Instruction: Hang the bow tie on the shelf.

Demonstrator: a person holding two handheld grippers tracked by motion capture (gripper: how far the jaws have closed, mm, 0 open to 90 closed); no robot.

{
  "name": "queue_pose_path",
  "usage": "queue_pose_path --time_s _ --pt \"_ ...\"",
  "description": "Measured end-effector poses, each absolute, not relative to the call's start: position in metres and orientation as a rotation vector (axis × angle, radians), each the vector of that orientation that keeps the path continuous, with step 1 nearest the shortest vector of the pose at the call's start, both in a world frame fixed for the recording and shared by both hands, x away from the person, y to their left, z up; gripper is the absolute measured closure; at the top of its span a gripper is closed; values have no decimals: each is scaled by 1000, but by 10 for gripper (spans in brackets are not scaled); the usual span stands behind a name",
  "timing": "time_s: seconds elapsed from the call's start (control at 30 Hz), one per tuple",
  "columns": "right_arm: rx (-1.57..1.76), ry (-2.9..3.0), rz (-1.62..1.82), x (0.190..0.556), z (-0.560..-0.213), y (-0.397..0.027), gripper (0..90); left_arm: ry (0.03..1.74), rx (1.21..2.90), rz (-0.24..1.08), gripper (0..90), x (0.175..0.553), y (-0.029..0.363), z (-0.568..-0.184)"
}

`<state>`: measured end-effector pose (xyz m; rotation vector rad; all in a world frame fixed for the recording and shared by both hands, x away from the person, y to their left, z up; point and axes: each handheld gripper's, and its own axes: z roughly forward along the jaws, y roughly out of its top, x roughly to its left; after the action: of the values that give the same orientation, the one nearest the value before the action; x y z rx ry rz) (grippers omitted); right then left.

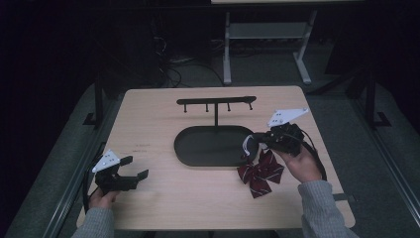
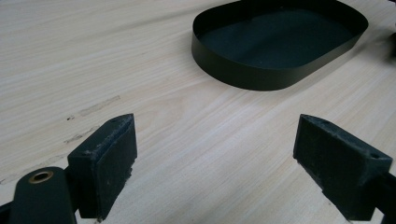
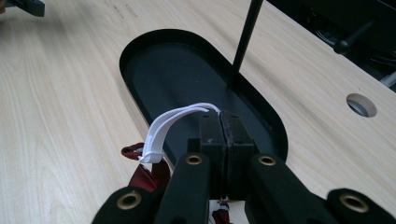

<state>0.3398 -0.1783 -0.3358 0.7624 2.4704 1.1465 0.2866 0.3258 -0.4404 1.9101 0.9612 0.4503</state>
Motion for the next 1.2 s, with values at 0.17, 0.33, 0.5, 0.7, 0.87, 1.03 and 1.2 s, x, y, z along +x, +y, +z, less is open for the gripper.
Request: queue_pose_path --time_s 0.17,0.33,0.5,0.7,0.87,1.03,1.2 --pt "748 2482 1153 345 -333 -174 886 959 1913 451 130 287 326 -441" --pt "740 2481 1159 348 -330 -170 886 959 1911 453 130 287 326 -440" --pt "738 2491 1149 353 -327 -164 886 963 1901 448 130 286 326 -440" --pt "714 2504 1140 362 -322 -154 886 961 1903 449 130 286 326 -440" --pt "706 2508 1142 368 -319 -149 886 963 1896 451 130 286 327 -440" --pt "712 2506 1157 373 -318 -146 886 966 1891 452 130 286 327 -440" --pt "718 2506 1164 377 -316 -146 886 963 1898 453 130 286 327 -440"
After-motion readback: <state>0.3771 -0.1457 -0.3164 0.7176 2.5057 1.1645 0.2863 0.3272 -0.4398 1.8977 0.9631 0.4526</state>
